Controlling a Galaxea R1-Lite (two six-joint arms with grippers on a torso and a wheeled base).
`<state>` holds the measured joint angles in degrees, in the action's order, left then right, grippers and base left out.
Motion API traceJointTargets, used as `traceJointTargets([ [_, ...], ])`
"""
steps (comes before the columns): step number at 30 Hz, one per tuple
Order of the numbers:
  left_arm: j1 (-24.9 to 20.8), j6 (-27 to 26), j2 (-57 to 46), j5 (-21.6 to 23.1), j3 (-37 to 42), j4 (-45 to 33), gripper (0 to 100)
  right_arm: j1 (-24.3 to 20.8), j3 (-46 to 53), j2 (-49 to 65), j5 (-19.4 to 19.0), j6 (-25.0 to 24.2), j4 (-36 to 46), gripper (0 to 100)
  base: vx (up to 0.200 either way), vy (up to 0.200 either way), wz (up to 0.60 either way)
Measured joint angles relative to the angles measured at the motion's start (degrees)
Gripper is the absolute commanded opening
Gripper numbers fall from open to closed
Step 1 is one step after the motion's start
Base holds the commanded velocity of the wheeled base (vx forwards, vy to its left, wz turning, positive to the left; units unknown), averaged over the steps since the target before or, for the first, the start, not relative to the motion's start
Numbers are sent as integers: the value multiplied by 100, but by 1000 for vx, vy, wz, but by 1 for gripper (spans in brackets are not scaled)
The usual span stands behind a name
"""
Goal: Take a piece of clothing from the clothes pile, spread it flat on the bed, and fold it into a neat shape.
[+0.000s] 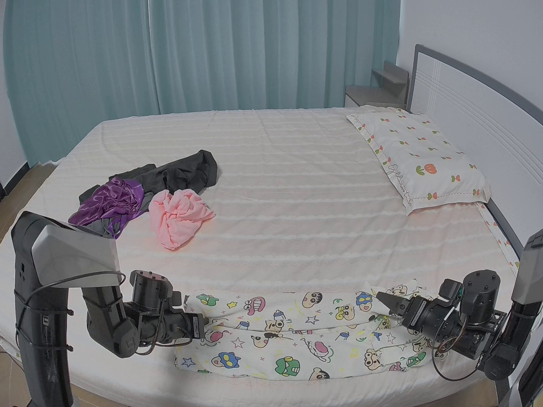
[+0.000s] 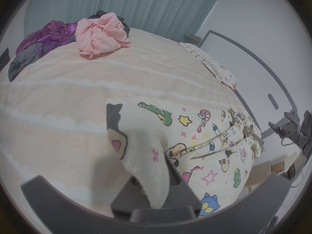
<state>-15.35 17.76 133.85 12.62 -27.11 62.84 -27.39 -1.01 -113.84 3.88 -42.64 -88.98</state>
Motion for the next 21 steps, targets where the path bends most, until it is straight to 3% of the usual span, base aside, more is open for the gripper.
traceJointTargets([
  [12,435,44,-318,35,93,-28,0,9,0,22,0,2,0,100,0,0,0],
  [21,1315,-69,-789,389,162,-525,0,16,0,30,6,2,0,100,0,0,0],
])
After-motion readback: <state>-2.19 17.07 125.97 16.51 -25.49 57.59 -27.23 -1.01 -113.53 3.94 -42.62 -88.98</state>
